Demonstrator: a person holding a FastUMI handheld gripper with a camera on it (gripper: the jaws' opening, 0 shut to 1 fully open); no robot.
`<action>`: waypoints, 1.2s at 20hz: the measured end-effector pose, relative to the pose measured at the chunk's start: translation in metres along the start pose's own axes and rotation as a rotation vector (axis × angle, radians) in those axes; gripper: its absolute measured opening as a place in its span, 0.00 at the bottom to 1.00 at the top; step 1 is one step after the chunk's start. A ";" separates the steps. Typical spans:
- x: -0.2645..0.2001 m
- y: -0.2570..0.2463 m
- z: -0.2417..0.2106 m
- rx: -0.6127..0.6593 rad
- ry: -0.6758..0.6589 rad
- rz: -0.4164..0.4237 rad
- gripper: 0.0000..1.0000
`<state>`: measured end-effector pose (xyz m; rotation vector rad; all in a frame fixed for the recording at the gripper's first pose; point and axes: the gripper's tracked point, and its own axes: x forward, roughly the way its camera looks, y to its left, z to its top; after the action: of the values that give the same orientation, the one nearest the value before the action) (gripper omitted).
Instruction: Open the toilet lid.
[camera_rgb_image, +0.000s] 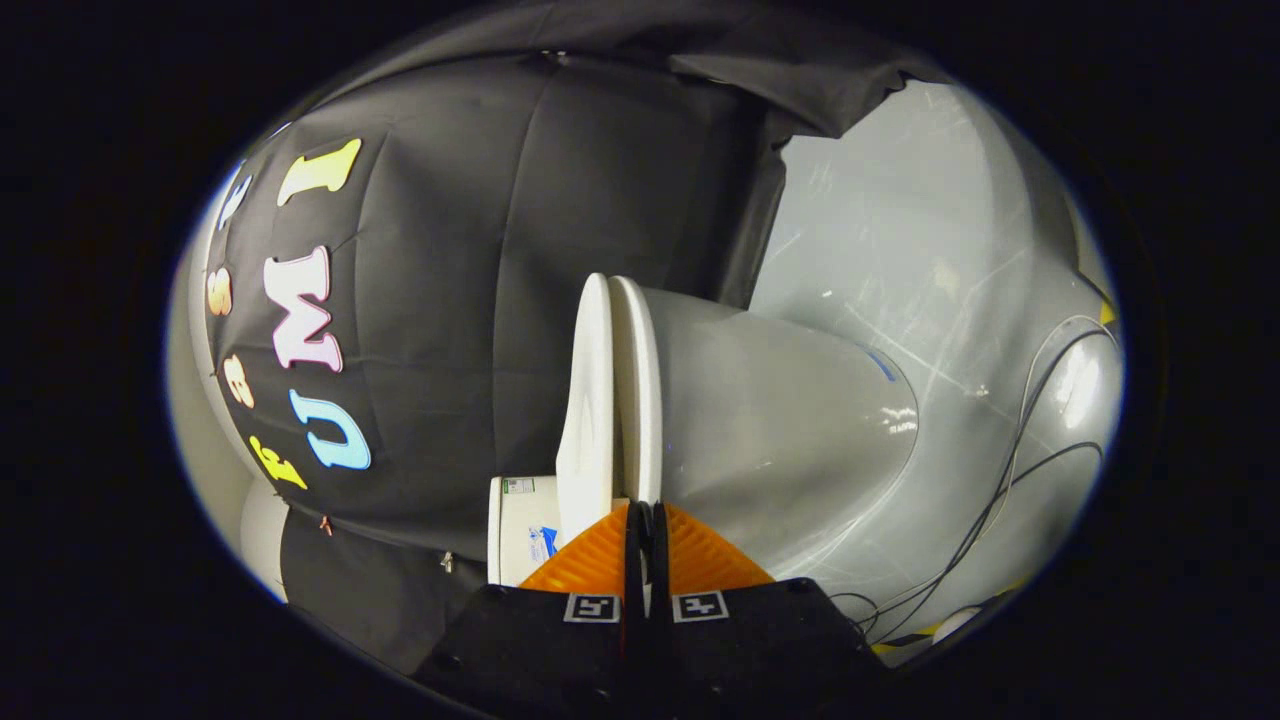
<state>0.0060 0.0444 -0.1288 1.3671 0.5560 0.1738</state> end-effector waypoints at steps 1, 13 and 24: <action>0.000 0.000 -0.001 -0.011 -0.002 0.000 0.05; -0.007 0.018 -0.003 -0.097 -0.021 -0.063 0.05; -0.013 0.067 -0.006 -0.260 -0.060 -0.113 0.05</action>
<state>0.0051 0.0580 -0.0612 1.0827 0.5392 0.1084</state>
